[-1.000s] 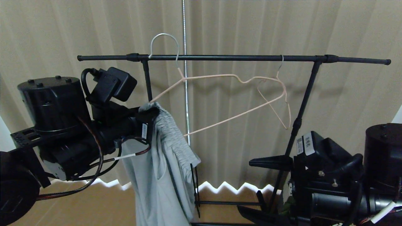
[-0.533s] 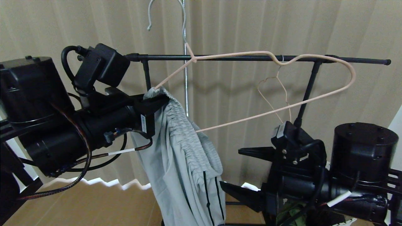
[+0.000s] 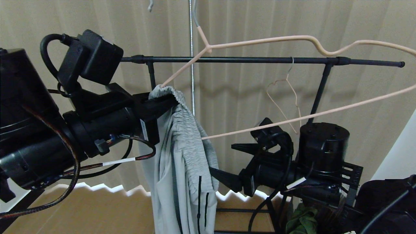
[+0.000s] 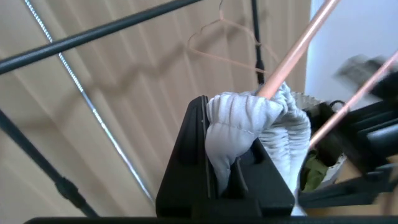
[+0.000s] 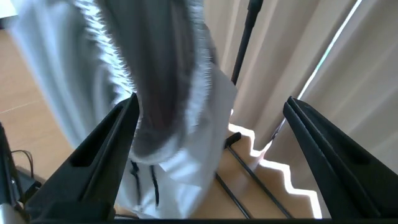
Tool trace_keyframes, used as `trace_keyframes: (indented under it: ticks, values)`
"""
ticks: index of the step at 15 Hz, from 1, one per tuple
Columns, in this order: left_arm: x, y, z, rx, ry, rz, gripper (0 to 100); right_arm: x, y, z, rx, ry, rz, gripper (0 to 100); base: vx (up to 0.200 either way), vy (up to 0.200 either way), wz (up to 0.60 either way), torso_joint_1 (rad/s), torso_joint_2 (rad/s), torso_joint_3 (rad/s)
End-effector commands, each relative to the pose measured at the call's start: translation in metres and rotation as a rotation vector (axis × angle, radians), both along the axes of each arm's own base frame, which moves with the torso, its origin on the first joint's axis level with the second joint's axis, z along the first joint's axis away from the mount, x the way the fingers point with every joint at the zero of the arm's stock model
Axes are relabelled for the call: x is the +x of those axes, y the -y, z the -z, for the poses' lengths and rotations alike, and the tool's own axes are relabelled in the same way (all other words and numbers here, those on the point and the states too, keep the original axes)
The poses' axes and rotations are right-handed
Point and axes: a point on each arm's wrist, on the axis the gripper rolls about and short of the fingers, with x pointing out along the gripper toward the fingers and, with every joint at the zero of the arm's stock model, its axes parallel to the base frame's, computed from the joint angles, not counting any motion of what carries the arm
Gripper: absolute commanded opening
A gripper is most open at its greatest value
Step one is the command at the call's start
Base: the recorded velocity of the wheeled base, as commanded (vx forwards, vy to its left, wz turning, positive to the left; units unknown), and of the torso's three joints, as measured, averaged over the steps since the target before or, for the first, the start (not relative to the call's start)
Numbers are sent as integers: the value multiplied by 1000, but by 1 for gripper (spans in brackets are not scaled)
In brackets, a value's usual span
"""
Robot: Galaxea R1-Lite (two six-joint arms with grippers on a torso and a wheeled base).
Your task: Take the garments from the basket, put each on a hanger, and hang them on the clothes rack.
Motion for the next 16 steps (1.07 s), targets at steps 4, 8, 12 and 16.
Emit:
trace_keyframes:
  ticks: [4,8,12,16]
  values:
    - [-5,-3,-5,-11,19,5,0,10,4,9,-9,-10,30,100,0,0,0,0,0,0]
    - [-5,-2,-4,-9,15,8,0,8,3,11,-11,-18,22,100,0,0,0,0,0,0]
    - [-6,-2,-4,-9,18,6,0,3,4,15,-21,-28,14,0,0,0,0,0,0,0]
    - [-6,-3,-3,-6,14,3,0,0,9,16,1,5,19,0,0,0,0,0,0,0]
